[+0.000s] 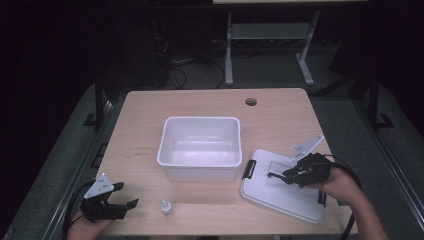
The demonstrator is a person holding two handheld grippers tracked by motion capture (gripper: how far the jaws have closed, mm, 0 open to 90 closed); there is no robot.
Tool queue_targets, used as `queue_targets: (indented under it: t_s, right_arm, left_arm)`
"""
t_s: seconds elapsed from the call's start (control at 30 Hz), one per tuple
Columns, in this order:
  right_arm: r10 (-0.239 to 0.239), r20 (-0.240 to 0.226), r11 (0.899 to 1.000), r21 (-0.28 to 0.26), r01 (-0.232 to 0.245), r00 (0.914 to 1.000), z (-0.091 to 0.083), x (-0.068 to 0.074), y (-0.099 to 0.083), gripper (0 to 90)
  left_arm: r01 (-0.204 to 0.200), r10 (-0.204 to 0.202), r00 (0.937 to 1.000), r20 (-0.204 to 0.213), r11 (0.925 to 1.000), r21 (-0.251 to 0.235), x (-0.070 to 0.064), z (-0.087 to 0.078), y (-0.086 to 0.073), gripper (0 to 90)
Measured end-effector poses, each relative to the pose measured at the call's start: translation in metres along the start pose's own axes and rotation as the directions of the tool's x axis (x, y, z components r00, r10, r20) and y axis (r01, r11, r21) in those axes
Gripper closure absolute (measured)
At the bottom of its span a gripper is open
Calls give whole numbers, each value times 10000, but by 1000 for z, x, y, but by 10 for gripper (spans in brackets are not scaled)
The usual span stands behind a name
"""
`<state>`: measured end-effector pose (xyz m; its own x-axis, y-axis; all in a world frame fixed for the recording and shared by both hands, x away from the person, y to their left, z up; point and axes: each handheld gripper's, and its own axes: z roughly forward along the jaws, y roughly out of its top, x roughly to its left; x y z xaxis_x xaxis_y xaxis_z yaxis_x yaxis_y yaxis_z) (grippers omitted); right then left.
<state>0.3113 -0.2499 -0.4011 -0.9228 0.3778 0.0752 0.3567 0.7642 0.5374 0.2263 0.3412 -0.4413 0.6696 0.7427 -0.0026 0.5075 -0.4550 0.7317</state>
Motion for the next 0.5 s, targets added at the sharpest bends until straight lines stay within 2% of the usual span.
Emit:
queue_targets:
  t_s: [0.3, 0.5]
  right_arm:
    - [24, 105, 9996, -282, -21, 9999, -11, 4, 7, 668]
    - [29, 260, 9995, -330, -21, 9997, -15, 4, 11, 609]
  left_arm:
    - [-301, 295, 9993, 221, 9991, 293, -3, -4, 9, 194]
    - [-660, 638, 9970, 434, 9965, 520, -8, -10, 18, 204]
